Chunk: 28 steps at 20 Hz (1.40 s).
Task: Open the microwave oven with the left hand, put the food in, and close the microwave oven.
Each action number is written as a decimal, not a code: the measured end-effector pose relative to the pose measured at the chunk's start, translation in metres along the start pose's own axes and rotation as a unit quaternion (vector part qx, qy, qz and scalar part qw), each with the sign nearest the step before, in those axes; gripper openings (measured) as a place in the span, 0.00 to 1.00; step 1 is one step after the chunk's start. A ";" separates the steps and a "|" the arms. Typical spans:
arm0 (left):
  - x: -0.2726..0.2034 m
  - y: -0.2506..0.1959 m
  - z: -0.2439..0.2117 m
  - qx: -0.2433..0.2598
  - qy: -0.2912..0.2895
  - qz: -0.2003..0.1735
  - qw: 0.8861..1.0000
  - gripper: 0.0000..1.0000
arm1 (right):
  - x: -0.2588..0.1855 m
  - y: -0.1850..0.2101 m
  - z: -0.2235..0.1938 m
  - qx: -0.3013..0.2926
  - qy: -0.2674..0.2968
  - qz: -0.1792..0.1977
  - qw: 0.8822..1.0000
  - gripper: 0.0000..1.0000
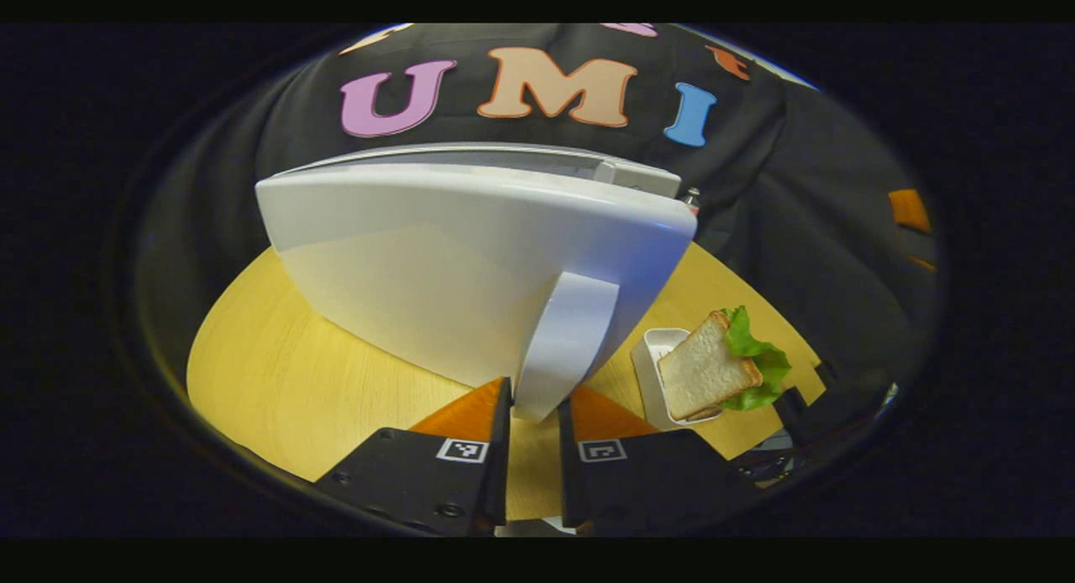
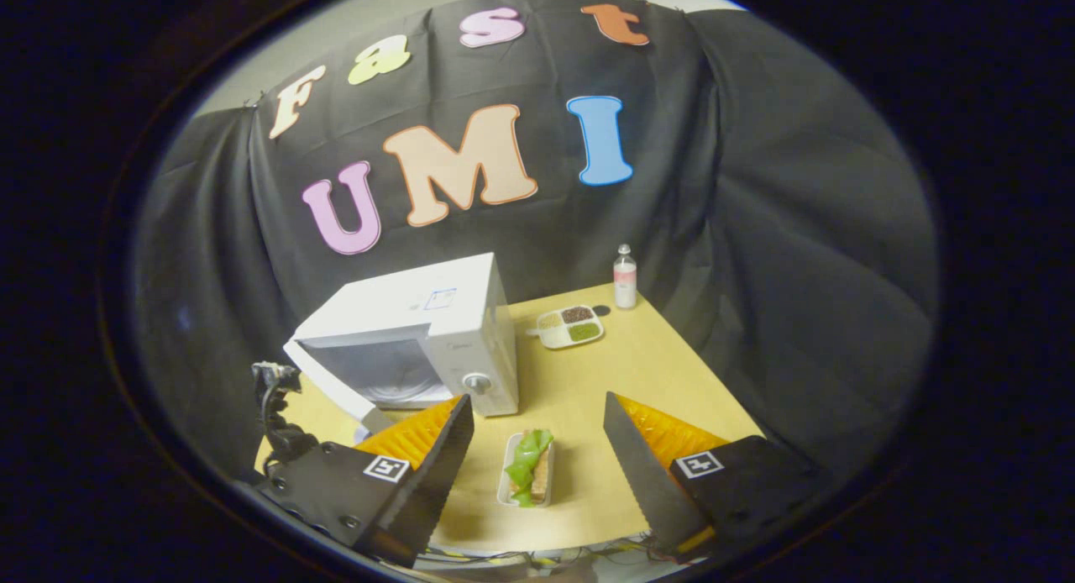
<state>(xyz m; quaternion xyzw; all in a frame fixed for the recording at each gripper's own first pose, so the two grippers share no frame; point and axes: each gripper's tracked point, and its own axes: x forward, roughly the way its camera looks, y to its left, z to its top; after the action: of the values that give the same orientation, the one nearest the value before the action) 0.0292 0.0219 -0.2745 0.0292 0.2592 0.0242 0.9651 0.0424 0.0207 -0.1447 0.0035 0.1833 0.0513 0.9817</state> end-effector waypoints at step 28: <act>-0.157 0.172 -0.079 -0.185 -0.004 0.227 0.956 0.94 | 0.059 0.016 -0.130 0.037 0.254 0.066 0.964 0.91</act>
<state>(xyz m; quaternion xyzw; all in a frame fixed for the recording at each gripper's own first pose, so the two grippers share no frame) -0.1517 0.1867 -0.2521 -0.0922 0.2329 0.2897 0.9238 0.0484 0.0405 -0.2869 0.0388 0.4276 0.1083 0.8966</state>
